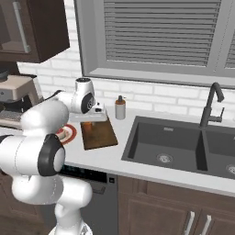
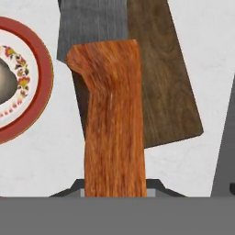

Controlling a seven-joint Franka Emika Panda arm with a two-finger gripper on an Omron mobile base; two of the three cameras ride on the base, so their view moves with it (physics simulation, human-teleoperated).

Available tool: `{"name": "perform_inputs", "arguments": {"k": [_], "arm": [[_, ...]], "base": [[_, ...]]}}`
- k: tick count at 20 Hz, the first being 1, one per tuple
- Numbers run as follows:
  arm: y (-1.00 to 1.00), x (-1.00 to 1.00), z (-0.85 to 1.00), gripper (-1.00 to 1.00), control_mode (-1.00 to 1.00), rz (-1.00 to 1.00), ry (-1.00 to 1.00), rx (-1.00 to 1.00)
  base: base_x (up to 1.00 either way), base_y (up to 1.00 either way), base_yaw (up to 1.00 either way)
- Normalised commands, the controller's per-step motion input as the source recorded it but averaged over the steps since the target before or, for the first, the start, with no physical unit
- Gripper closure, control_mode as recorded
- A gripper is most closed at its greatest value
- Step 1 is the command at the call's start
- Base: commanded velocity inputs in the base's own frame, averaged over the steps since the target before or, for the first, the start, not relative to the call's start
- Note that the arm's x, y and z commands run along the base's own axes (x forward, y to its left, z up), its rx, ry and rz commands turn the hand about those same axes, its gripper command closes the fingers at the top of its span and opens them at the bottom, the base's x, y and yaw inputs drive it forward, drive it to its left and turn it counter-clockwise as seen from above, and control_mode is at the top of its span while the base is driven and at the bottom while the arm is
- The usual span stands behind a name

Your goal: Pick up the knife from the drawer and place it on the cutting board. Then place the meat from the plate to the cutting board.

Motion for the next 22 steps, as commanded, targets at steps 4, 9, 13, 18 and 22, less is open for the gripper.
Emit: {"name": "perform_inputs", "arguments": {"k": [4,9,13,18,22], "arm": [[-0.27,0.20,-0.11,1.00,-1.00,0.29,0.00,0.00],[-0.03,0.18,-0.40,1.00,-1.00,0.31,0.00,0.00],[0.00,0.18,-0.54,1.00,-1.00,0.23,0.00,0.00],[-0.02,0.31,-0.23,1.00,-1.00,0.02,0.00,0.00],[-0.01,0.23,-0.13,1.00,-1.00,-0.02,0.00,0.00]], "base": [[0.00,0.00,0.00],[0.00,0.00,0.00],[0.00,0.00,0.00],[0.00,0.00,0.00],[0.00,0.00,0.00]]}}
